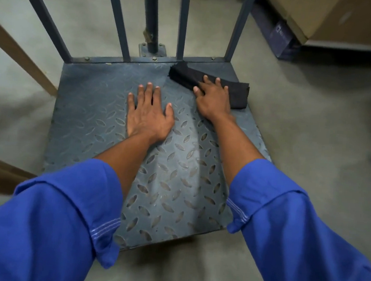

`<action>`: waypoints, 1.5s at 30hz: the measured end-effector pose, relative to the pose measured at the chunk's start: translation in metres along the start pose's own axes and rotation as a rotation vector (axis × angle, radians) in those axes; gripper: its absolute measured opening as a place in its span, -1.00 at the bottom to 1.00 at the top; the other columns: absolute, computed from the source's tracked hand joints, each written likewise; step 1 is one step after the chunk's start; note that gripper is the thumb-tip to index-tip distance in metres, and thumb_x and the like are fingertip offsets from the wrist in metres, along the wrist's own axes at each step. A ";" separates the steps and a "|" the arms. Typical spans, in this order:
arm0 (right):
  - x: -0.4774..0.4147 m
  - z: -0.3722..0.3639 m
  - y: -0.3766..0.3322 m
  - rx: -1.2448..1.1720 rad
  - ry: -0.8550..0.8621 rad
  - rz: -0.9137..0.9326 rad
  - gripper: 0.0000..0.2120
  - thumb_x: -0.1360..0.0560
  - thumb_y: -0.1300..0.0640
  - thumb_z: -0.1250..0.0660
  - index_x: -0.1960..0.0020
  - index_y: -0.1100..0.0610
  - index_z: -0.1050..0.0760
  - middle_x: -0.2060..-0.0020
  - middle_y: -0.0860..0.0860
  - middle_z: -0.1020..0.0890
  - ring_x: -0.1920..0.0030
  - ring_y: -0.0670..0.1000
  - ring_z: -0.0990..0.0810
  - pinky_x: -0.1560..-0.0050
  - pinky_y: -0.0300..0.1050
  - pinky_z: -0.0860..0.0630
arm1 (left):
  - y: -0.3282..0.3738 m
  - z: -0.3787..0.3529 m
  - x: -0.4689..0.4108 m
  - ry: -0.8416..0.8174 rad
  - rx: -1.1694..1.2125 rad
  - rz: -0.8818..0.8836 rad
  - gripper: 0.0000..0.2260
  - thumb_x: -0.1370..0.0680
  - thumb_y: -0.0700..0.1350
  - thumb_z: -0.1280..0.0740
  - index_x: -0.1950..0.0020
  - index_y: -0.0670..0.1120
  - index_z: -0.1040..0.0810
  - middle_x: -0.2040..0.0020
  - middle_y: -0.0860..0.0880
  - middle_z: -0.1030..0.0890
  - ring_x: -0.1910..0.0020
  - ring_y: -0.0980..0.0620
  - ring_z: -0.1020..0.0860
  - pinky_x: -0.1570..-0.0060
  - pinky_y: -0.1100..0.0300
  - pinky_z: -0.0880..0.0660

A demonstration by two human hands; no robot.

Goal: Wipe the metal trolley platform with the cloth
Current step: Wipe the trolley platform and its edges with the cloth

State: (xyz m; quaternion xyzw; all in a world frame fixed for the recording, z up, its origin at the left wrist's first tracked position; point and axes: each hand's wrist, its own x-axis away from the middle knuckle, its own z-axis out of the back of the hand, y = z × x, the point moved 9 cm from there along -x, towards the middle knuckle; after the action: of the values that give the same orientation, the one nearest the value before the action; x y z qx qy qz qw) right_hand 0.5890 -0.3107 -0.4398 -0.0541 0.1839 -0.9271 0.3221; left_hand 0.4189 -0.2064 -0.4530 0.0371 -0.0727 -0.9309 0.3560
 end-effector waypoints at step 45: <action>-0.043 -0.002 0.026 0.116 -0.008 -0.092 -0.50 -0.72 -0.20 -0.01 -0.64 -0.20 -0.17 -0.67 0.07 -0.11 -0.67 0.27 0.08 -0.57 0.46 0.17 | 0.003 -0.004 -0.003 0.037 0.019 -0.019 -0.31 -0.67 0.25 0.15 -0.73 -0.07 0.09 -0.73 -0.08 0.12 -0.70 -0.10 0.19 -0.64 -0.23 0.18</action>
State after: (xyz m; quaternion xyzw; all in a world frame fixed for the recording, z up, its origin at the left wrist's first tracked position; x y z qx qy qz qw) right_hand 0.6378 -0.3024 -0.4506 -0.0474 0.1262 -0.9498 0.2823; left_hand 0.4237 -0.2067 -0.4568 0.0585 -0.0744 -0.9327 0.3479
